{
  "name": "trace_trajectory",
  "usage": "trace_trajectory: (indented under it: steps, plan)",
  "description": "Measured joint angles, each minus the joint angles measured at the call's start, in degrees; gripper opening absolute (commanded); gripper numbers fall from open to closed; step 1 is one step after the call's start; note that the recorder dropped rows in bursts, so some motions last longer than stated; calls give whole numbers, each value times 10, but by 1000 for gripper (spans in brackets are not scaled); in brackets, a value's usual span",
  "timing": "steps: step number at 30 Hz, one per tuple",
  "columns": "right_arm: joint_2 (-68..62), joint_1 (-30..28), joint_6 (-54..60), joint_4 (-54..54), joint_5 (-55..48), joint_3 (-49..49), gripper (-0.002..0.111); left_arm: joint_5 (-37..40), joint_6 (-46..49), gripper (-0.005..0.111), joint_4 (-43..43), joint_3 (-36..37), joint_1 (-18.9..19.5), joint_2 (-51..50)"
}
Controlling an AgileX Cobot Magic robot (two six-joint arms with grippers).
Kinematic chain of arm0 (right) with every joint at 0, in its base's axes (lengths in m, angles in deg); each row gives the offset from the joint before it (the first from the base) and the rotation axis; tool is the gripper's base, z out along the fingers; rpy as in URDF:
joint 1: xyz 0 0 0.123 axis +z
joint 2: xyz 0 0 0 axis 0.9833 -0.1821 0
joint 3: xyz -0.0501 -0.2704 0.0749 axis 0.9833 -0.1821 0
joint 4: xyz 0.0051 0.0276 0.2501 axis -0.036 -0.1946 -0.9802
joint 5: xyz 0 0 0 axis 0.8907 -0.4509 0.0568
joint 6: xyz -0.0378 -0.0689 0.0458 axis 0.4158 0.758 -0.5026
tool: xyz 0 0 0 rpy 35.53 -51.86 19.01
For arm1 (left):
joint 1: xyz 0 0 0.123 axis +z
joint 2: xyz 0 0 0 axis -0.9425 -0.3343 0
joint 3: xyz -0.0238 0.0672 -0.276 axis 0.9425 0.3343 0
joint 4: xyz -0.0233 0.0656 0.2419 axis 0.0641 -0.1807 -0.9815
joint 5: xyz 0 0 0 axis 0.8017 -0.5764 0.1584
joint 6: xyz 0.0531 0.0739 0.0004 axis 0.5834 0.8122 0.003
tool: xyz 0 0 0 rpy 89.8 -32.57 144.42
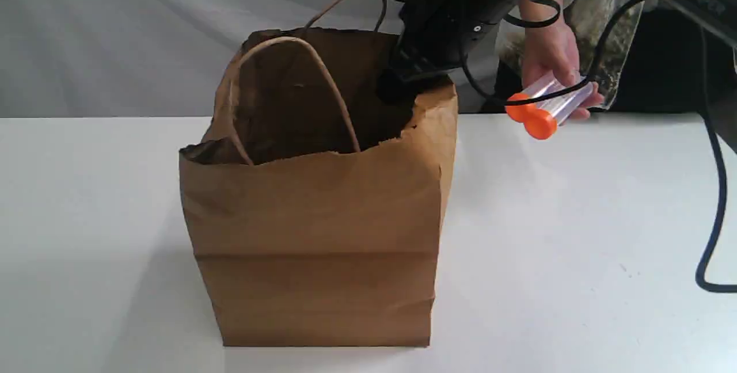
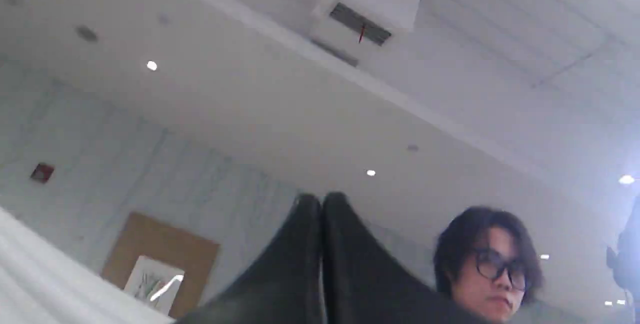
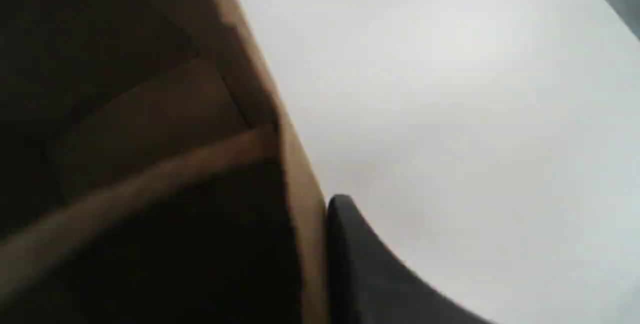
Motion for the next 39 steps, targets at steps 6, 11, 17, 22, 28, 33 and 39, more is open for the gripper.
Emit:
trace_trajectory:
  steps: [6, 11, 17, 22, 28, 33, 39]
  plan:
    - [0, 0, 0, -12, 0, 0, 0, 74, -127, 1, -224, -115, 0, -127]
    - [0, 0, 0, -20, 0, 0, 0, 23, -181, 0, -343, -193, 0, -311]
    - [0, 0, 0, -21, 0, 0, 0, -72, -60, 0, -371, -277, 0, -514]
    - [0, 0, 0, -21, 0, 0, 0, -89, -11, 2, -527, -325, 0, -656]
    - [0, 0, 0, -21, 0, 0, 0, -56, -104, 30, -671, -334, 0, -718]
    - [0, 0, 0, -21, 0, 0, 0, -10, -165, 62, -705, -334, 0, -701]
    - [0, 0, 0, -22, 0, 0, 0, -27, -260, 65, -791, -334, 0, -655]
